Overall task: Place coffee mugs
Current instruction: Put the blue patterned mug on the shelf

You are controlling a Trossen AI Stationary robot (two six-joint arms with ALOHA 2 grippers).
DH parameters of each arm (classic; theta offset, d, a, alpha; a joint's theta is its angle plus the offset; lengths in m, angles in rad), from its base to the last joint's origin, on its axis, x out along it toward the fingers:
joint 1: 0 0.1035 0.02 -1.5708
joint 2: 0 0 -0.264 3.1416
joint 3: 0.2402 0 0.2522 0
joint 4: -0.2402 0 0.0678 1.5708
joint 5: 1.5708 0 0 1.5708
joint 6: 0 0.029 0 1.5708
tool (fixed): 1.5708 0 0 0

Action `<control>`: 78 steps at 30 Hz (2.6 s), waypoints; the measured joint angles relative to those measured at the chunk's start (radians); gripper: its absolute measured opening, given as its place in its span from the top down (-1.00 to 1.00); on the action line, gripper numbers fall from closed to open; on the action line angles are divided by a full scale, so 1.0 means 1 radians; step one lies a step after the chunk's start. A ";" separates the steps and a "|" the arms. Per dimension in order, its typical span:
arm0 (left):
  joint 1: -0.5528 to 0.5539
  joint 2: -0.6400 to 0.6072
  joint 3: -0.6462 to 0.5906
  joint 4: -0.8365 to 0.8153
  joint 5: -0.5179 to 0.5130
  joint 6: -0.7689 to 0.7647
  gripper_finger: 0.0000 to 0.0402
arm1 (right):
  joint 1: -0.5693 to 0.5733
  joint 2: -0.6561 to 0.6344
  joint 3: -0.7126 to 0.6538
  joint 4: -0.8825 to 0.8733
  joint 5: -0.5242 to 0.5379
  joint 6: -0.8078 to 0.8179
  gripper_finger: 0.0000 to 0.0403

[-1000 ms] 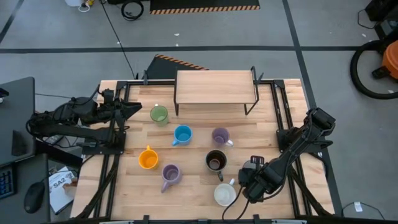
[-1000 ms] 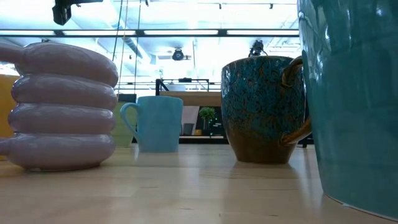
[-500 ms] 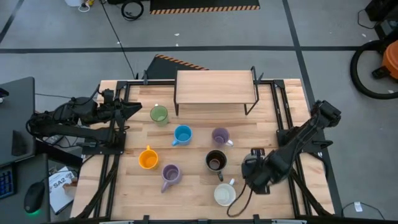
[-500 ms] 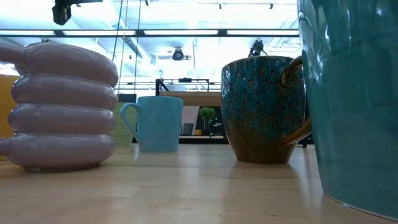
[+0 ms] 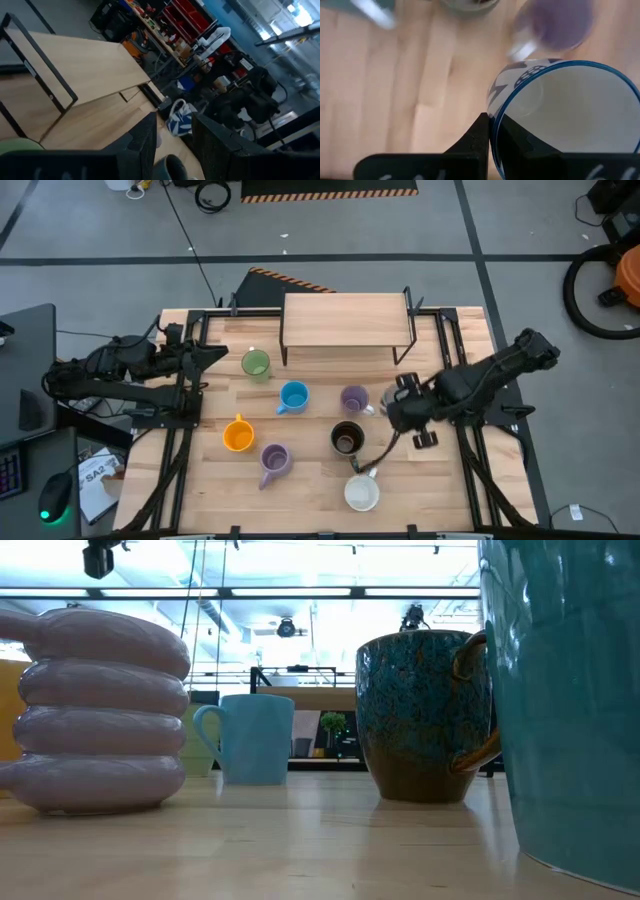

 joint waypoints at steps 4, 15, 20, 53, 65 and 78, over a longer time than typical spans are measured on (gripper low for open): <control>0.000 0.000 0.000 0.012 0.026 -0.025 0.36 | -0.078 0.020 0.084 -0.028 0.003 -0.125 0.85; 0.001 0.054 0.009 0.108 0.077 -0.024 0.36 | -0.291 0.120 0.378 -0.177 0.020 -0.366 0.85; 0.029 0.144 0.093 0.051 0.098 0.010 0.36 | -0.416 0.142 0.465 -0.169 0.023 -0.471 0.85; 0.390 0.479 0.433 -0.225 0.197 0.330 0.36 | -1.062 0.293 0.487 -0.164 -0.113 -0.923 0.85; 0.387 0.477 0.433 -0.223 0.208 0.331 0.36 | -1.062 0.312 0.488 -0.169 -0.151 -0.898 0.71; 0.386 0.476 0.433 -0.224 0.228 0.329 0.36 | -1.047 0.303 0.488 -0.169 -0.038 -0.864 0.25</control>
